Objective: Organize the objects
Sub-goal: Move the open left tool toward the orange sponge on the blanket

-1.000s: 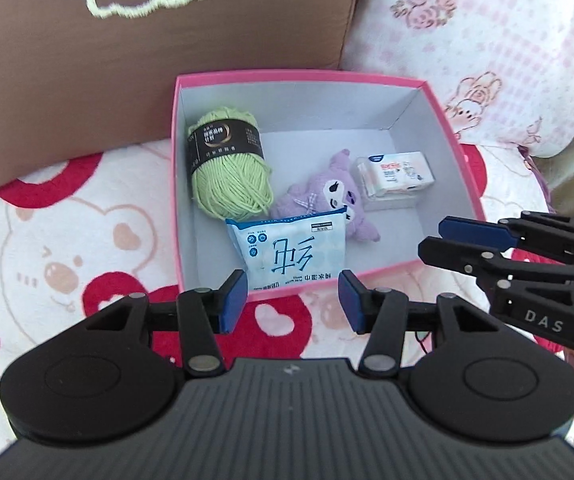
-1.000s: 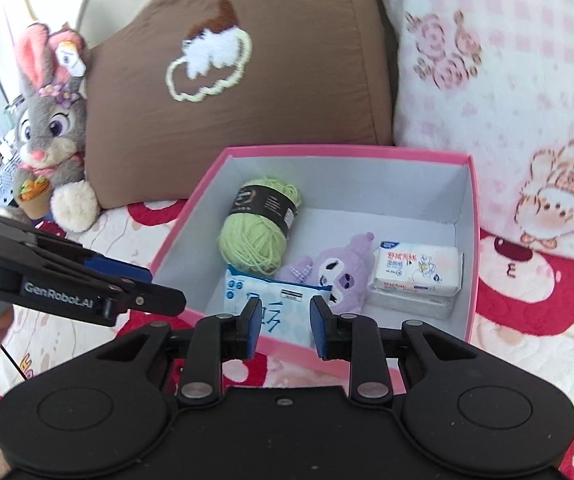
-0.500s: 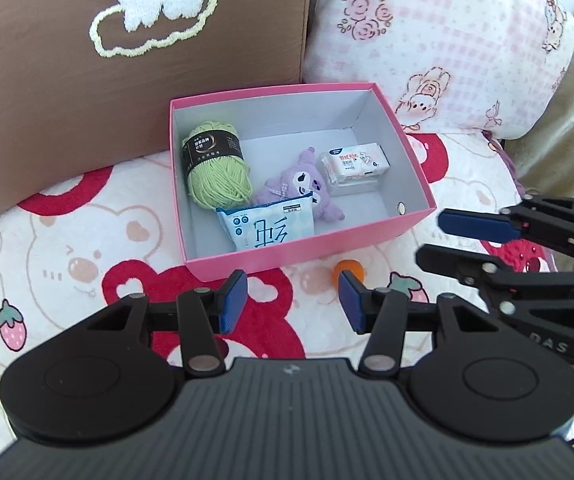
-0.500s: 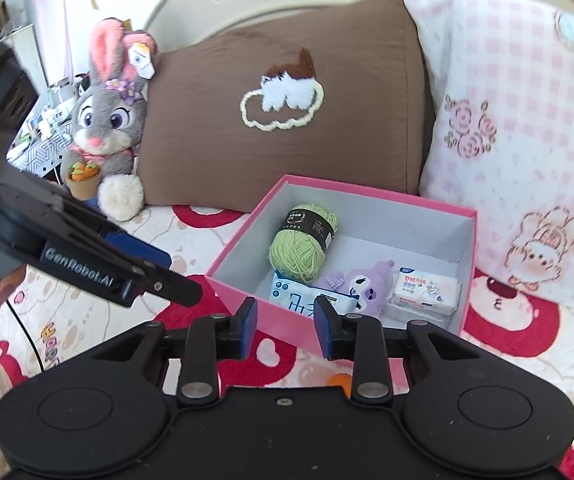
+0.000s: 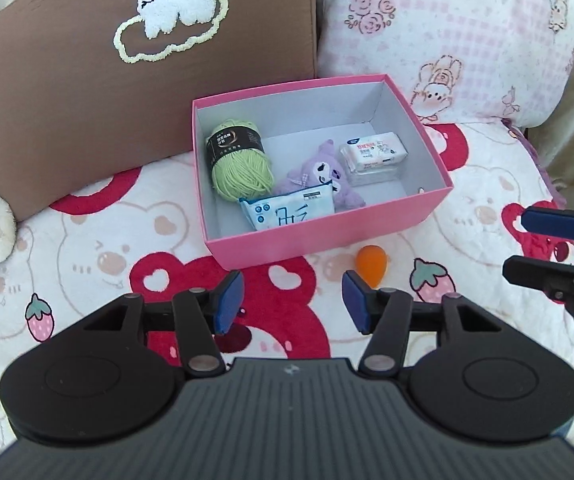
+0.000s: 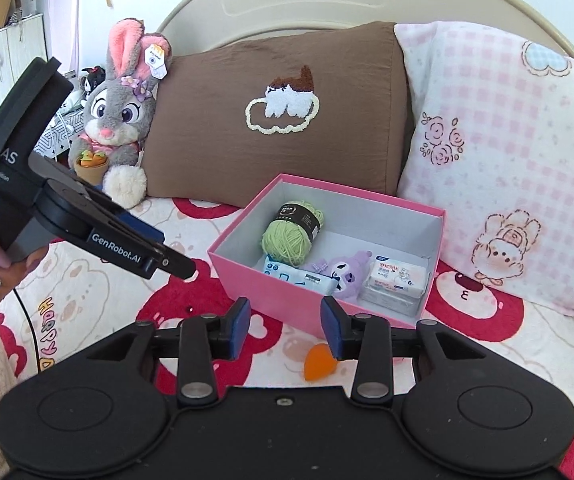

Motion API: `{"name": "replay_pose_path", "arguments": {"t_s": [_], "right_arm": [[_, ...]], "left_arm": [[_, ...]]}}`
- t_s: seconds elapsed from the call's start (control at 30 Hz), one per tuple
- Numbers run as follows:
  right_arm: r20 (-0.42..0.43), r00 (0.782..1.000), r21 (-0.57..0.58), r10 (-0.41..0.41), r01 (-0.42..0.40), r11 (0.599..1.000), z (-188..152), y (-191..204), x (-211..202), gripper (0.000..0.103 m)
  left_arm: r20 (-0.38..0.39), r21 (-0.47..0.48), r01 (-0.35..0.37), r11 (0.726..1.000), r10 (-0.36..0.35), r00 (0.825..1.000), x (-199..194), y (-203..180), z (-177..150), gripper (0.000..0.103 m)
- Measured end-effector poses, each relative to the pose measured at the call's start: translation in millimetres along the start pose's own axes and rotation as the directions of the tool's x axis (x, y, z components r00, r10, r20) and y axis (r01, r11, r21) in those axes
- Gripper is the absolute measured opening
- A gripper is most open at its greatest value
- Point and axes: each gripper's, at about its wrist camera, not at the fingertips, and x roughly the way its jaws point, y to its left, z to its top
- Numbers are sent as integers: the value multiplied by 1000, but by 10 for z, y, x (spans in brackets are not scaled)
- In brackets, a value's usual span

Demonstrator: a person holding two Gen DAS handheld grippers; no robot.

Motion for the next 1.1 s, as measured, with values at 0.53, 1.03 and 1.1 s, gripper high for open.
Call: {"name": "replay_pose_path", "arguments": {"t_s": [0.53, 1.03, 1.1], "right_arm": [[-44, 999, 10, -4, 4, 1000, -288, 107, -102, 58], [-98, 995, 38, -17, 21, 999, -510, 156, 52, 74], [-101, 995, 43, -20, 24, 999, -521, 155, 80, 74]], "left_arm": [[-36, 13, 119, 993, -118, 992, -108, -94, -380, 61], [-52, 1, 168, 986, -168, 984, 216, -71, -441, 70], [-42, -14, 179, 984, -179, 983, 278, -49, -437, 70]]}}
